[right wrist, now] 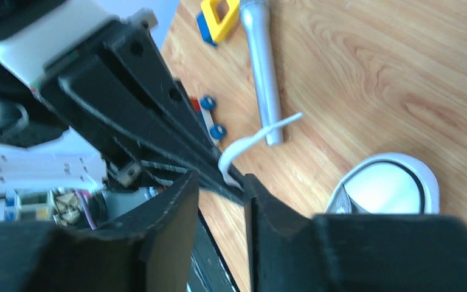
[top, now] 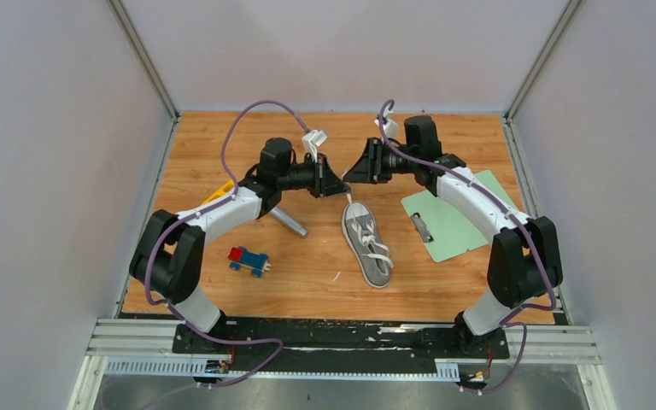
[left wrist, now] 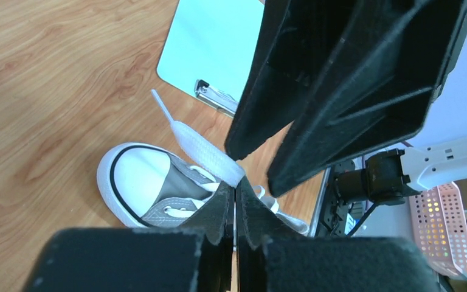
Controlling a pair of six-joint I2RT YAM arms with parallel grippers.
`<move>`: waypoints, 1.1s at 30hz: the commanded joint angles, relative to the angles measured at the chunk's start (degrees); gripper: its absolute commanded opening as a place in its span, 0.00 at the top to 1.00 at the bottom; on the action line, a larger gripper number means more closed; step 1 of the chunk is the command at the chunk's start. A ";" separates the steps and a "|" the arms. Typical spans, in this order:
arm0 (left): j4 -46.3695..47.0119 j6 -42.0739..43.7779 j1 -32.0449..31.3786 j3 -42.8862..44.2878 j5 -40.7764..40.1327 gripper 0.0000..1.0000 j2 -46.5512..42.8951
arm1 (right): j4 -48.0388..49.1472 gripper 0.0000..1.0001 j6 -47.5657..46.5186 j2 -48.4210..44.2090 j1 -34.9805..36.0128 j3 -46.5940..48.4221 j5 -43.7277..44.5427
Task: Tie the shoes
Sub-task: Cross the shoelace with the shoelace.
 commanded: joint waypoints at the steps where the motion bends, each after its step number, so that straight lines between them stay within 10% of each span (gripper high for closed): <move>1: -3.52 3.98 1.25 -0.17 3.09 1.00 -2.73 | -14.68 0.63 -15.34 -0.40 -2.24 6.02 -8.17; 9: -24.50 18.07 5.12 -0.88 5.01 1.00 -7.17 | -43.45 0.55 -49.80 -8.97 -3.80 -2.09 2.86; 24: -27.99 19.26 5.94 -4.71 6.50 1.00 -7.09 | -46.52 0.58 -72.46 -21.30 4.61 -21.12 18.06; 33: -25.63 18.10 5.94 -5.60 5.61 1.00 -9.37 | -37.12 0.56 -72.56 -11.79 11.19 -22.88 17.16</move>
